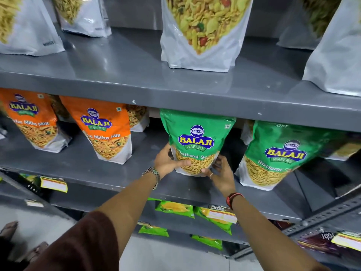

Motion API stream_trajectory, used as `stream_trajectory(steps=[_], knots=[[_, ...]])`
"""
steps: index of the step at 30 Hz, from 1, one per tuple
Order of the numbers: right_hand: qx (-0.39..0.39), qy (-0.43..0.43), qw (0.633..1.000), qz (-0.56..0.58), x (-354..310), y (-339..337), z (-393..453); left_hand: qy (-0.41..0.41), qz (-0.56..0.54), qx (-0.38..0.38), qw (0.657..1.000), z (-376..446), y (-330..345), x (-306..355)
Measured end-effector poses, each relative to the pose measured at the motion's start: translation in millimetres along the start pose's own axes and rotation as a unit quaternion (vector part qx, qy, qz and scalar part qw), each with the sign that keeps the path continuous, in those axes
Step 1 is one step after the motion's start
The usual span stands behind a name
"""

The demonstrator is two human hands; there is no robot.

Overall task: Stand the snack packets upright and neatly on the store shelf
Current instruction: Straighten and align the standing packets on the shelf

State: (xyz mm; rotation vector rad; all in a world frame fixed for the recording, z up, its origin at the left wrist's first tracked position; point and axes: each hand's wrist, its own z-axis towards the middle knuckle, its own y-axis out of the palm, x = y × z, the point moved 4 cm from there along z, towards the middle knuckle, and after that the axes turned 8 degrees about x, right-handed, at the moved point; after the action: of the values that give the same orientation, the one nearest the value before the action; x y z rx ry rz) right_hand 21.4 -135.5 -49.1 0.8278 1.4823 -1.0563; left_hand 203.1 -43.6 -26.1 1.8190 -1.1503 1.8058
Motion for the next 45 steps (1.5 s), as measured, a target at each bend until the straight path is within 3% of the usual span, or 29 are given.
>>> stream_trajectory(steps=[7, 13, 23, 26, 28, 30, 32, 35, 40, 45], knots=[[0.004, -0.020, 1.000, -0.017, -4, -19, 2, 0.016, -0.021, -0.045, 0.999, -2, 16, 6], [-0.039, -0.035, 0.997, 0.061, -31, -18, 9, 0.042, -0.074, -0.067, 0.994, -8, 8, 23], [0.021, -0.049, 0.998, 0.014, -45, -31, 15, 0.067, -0.073, 0.008, 0.995, -1, 1, 39], [0.085, -0.054, 0.993, -0.054, -42, -43, 6, 0.035, -0.124, 0.104, 0.986, -7, -6, 28], [0.101, -0.052, 0.993, -0.042, -35, -54, -6, 0.010, -0.170, 0.169, 0.971, -21, -5, 14], [0.107, -0.055, 0.993, -0.012, -27, -65, -22, -0.036, -0.200, 0.182, 0.962, -36, 4, -4], [0.132, -0.078, 0.988, 0.005, -20, -83, -37, -0.093, -0.187, 0.154, 0.966, -49, 19, -17], [0.223, -0.122, 0.967, -0.025, -14, -118, -48, -0.148, -0.155, 0.045, 0.976, -65, 49, -16], [0.347, -0.085, 0.934, -0.024, -2, -168, -39, -0.105, -0.097, -0.095, 0.985, -80, 111, 26], [0.275, 0.071, 0.957, 0.057, 19, -185, -13, -0.003, 0.077, -0.178, 0.981, -73, 169, 61]])
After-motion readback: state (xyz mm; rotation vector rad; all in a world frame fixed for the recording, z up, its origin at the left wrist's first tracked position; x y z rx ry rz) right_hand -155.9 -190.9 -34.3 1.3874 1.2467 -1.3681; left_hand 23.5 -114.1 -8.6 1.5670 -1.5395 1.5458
